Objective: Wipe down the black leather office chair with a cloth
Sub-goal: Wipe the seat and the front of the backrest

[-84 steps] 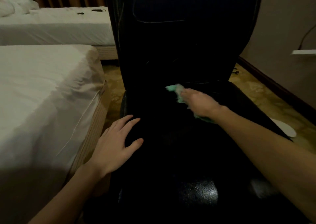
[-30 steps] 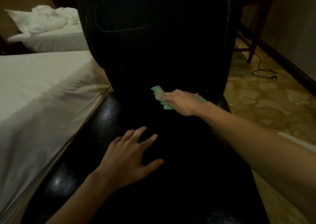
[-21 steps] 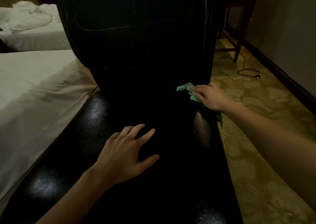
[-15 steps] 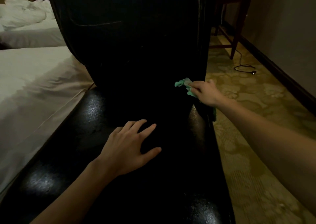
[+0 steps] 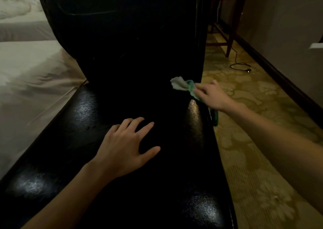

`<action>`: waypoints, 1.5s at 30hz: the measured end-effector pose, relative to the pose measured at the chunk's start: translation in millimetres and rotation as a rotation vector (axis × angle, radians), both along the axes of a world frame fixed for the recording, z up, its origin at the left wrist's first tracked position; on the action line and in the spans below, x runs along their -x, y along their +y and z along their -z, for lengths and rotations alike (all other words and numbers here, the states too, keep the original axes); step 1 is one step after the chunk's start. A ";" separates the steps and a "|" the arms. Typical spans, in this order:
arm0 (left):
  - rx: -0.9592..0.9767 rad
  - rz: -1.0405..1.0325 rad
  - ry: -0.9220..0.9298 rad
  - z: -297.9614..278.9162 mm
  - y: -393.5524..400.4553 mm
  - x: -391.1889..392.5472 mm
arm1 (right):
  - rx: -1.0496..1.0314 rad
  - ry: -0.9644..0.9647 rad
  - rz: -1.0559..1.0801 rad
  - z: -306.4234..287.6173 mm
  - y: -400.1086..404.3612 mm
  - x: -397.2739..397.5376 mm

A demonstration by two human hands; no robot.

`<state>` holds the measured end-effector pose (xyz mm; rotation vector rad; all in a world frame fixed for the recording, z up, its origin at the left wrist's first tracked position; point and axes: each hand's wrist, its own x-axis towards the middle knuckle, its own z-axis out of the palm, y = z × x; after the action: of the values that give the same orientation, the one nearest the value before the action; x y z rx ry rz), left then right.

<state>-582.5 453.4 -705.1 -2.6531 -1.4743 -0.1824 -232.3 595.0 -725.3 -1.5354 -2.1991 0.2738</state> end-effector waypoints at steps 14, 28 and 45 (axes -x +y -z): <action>0.013 0.065 -0.029 5.4 -8.4 -3.9 | -0.061 0.231 0.001 4.6 -126.6 15.6; 0.107 0.063 -0.041 -3.4 -14.9 -3.8 | -0.064 0.326 0.109 2.6 -36.6 0.4; 0.210 0.037 -0.082 -17.6 -21.6 -5.3 | 0.311 0.738 0.067 -6.4 20.3 -28.7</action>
<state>-577.2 431.8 -687.5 -2.8711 -1.5491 -0.1488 -203.7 615.3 -718.9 -1.3477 -1.5615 1.0178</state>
